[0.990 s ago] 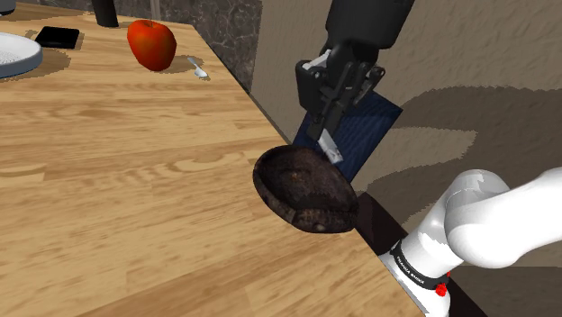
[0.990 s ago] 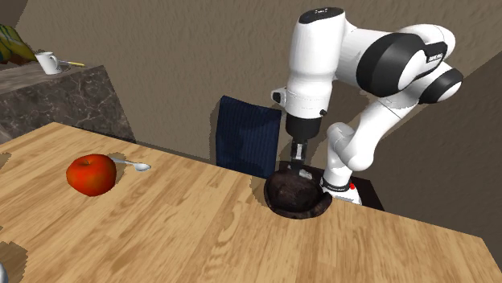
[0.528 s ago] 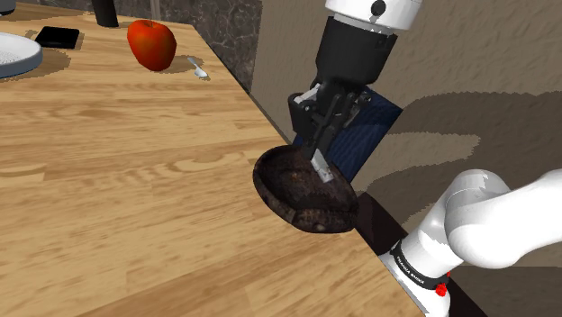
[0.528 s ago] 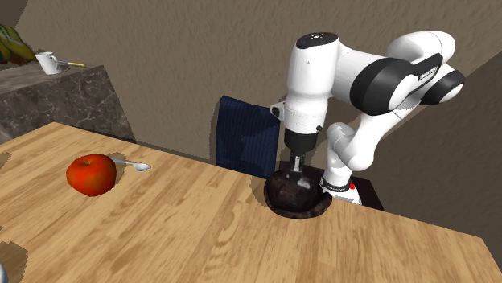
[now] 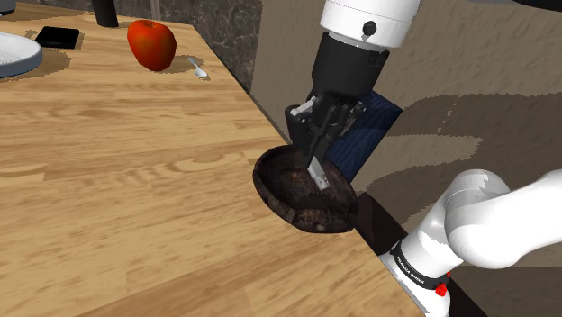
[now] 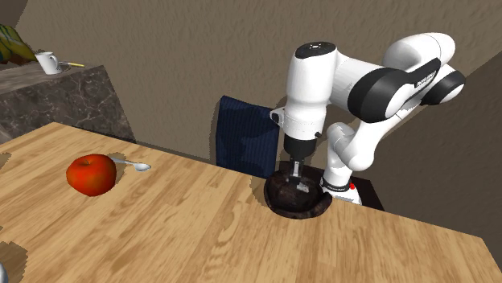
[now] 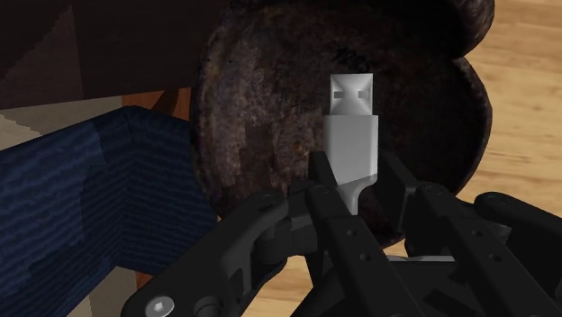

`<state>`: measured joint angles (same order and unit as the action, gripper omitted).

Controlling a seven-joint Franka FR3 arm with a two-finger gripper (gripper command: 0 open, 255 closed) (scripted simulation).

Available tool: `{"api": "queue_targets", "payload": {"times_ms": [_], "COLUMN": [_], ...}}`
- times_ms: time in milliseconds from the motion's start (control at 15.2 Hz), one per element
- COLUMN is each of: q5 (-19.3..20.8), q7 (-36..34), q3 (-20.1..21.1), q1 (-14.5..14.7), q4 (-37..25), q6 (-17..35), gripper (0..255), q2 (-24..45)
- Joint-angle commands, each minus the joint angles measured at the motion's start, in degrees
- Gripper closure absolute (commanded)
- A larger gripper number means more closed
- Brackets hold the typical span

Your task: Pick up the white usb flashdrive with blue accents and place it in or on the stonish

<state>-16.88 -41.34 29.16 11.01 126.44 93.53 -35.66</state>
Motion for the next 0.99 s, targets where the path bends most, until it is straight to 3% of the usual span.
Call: {"api": "queue_targets", "payload": {"times_ms": [0, 66, 132, 462, 726, 924], "q5": [0.0, 0.0, 0.0, 0.0, 1.3, 1.3], "q7": [0.0, 0.0, 0.0, 0.0, -0.7, -0.7], "q3": [0.0, 0.0, 0.0, 0.0, -1.1, -1.1], "q1": [0.0, 0.0, 0.0, 0.0, -0.8, -0.7], "q4": [0.0, 0.0, 0.0, 0.0, -8.4, -8.4], "q6": [0.0, 0.0, 0.0, 0.0, -6.7, -6.7], "gripper": [255, 255, 0, 0, 0, 0], "q2": [0.0, 0.0, 0.0, 0.0, 1.8, 1.7]}}
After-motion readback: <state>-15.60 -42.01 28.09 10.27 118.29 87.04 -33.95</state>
